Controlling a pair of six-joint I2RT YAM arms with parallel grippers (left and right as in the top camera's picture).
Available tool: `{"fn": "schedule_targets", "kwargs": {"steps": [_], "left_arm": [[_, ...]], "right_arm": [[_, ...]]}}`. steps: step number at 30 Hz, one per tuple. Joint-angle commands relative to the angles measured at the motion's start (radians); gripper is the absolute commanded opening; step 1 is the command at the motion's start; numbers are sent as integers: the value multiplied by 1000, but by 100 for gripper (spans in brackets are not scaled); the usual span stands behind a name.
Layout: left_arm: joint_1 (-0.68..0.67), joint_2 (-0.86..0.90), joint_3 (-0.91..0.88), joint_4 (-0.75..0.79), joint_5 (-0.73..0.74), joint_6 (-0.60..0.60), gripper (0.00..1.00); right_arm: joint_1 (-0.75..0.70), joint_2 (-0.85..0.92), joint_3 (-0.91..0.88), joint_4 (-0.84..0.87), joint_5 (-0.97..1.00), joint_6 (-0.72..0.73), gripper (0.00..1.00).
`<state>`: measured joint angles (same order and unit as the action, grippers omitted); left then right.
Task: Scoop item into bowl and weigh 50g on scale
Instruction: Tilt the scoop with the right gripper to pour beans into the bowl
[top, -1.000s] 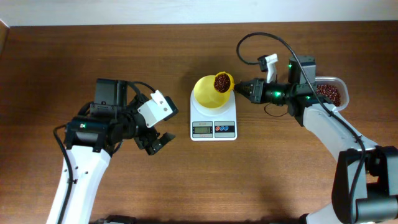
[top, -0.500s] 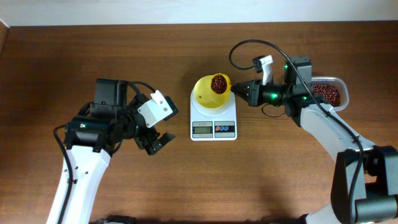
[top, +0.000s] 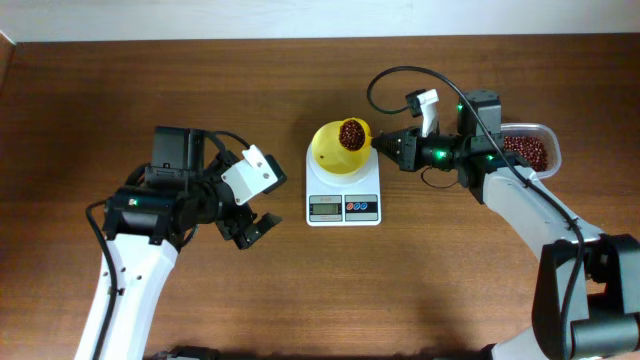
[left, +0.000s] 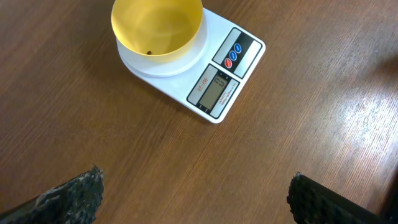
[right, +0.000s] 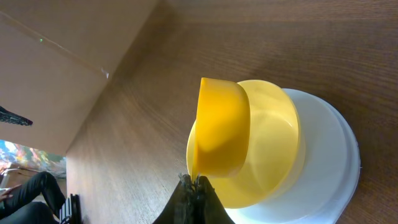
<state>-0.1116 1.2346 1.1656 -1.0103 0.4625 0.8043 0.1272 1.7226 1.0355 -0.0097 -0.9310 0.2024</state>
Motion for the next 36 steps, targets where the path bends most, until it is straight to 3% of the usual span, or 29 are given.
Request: {"fn": "schedule_targets", "kwargs": {"steps": [1,23,36], "left_arm": [[3,0,17,-2,1,13,99],[3,0,17,-2,1,13,99],[3,0,17,-2,1,13,99]], "right_arm": [[6,2,6,7,2,-16,4],[6,2,6,16,31,-16,4],[18,2,6,17,27,-154,4]]}}
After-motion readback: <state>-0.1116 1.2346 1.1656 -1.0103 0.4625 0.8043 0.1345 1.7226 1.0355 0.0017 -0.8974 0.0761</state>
